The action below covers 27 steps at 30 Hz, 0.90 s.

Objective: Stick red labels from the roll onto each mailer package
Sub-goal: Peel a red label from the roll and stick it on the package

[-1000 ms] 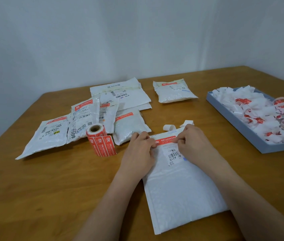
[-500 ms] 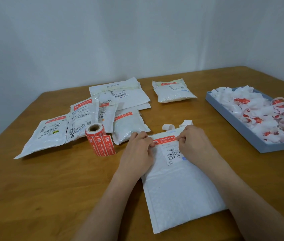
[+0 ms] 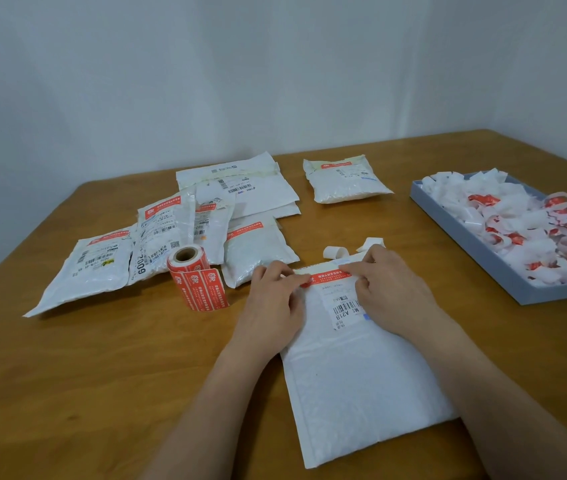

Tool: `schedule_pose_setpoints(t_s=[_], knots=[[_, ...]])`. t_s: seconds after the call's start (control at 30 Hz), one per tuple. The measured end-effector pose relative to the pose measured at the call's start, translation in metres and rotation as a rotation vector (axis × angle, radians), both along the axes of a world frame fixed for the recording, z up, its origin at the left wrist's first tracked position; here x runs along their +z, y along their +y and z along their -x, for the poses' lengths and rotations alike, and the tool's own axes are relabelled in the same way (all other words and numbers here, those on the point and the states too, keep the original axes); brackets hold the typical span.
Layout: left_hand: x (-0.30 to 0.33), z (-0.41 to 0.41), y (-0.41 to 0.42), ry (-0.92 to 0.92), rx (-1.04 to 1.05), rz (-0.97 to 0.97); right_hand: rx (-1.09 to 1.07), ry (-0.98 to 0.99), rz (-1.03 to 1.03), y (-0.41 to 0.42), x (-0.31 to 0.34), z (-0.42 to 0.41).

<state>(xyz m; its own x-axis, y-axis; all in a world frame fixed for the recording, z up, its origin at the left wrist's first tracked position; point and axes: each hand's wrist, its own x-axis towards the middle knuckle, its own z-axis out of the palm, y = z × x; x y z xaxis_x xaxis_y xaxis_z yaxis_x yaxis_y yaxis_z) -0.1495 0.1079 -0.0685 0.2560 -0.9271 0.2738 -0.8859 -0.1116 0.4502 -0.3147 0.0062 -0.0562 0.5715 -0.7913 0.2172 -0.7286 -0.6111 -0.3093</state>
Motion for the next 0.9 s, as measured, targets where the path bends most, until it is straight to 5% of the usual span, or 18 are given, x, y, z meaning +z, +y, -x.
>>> schedule_pose_setpoints(t_s=[0.53, 0.73, 0.9], knots=[[0.01, 0.013, 0.001, -0.062, 0.097, 0.004, -0.067, -0.02, 0.003, 0.002, 0.005, -0.005], [0.03, 0.015, 0.013, 0.169, 0.126, -0.092, -0.046, -0.244, -0.26, 0.004, 0.017, 0.017], [0.037, 0.018, 0.028, 0.342, 0.275, -0.084, -0.283, -0.169, -0.217, 0.012, 0.023, 0.04]])
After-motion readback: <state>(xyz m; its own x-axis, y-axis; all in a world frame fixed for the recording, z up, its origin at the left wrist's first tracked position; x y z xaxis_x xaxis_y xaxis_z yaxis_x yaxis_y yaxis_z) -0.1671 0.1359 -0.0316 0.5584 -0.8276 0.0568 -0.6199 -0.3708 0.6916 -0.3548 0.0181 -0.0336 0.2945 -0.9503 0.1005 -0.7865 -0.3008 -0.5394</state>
